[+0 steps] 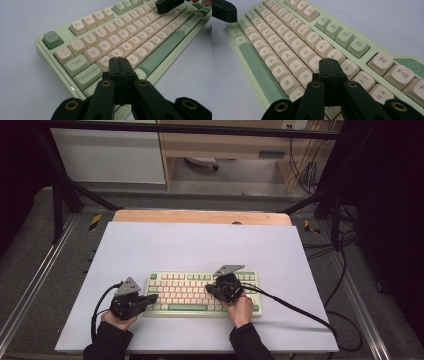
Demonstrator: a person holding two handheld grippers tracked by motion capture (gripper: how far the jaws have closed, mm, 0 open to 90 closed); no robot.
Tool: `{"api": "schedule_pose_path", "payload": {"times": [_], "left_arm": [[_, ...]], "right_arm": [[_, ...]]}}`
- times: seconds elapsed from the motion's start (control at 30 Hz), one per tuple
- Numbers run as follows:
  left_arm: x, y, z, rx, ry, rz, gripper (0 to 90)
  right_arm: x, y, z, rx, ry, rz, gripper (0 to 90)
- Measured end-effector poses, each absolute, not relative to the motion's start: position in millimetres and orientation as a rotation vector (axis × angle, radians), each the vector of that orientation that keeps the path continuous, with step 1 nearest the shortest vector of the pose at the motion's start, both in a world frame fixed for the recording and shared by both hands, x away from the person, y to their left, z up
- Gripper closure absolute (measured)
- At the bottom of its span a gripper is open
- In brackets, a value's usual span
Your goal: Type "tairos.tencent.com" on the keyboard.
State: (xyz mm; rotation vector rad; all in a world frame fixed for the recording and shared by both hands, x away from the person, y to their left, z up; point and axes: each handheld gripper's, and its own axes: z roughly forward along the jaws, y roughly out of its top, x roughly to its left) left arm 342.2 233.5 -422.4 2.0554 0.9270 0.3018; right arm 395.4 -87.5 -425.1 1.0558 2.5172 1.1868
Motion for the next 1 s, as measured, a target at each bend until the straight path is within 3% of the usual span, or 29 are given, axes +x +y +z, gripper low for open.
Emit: {"api": "schedule_pose_path", "payload": {"times": [1.0], "left_arm": [[342,234,-422,2.054,0.925,0.304,89.5]], "right_arm": [[381,-95,-409,0.993,2.510,1.222,90.0]]}}
